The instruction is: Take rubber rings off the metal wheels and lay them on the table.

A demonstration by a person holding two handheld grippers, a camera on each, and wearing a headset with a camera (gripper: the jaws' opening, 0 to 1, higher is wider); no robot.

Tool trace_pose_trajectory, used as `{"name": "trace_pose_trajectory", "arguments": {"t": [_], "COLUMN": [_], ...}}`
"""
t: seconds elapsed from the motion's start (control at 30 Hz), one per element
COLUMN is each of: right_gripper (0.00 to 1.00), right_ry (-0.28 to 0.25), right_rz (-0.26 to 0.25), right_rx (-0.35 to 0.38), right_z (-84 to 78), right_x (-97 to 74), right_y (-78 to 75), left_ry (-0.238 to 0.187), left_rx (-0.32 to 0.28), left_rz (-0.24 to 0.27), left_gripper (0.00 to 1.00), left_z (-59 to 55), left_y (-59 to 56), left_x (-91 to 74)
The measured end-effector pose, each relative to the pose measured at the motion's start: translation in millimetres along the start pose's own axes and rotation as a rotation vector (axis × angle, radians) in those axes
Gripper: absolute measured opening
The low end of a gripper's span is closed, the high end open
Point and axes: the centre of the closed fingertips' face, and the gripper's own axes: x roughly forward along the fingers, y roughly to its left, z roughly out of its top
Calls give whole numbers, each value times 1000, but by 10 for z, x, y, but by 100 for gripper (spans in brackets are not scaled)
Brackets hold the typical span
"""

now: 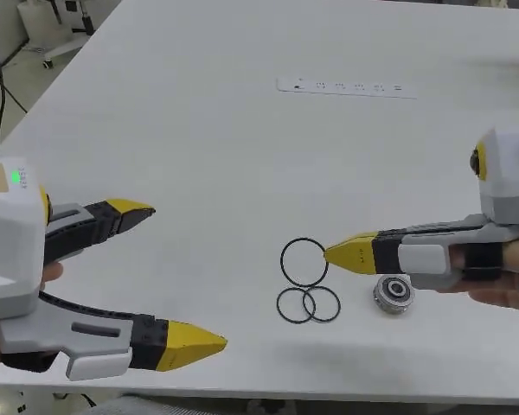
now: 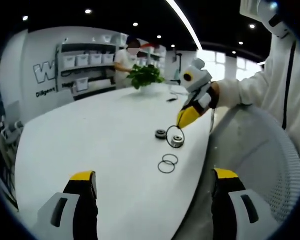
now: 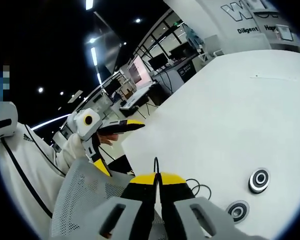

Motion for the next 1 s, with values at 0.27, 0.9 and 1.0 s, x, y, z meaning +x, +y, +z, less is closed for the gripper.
{"name": "trace_pose_trajectory", "arguments": {"t": [0.27, 0.9, 1.0], "right_gripper": [0, 0, 0], "right_ry": [26, 125, 135], "right_rz": [-12, -38, -47], "right_rx": [14, 25, 24], "right_z": [-76, -336, -359], "right_x": [52, 224, 250], "right_y": [-77, -227, -266], "left_ry": [3, 15, 25], "left_rx": [1, -21, -24], "left_rz": [-16, -35, -37], "left_gripper": [98, 99, 100], "left_z": [1, -84, -117], "left_y": [15, 44, 42], "left_x": [67, 157, 166]}}
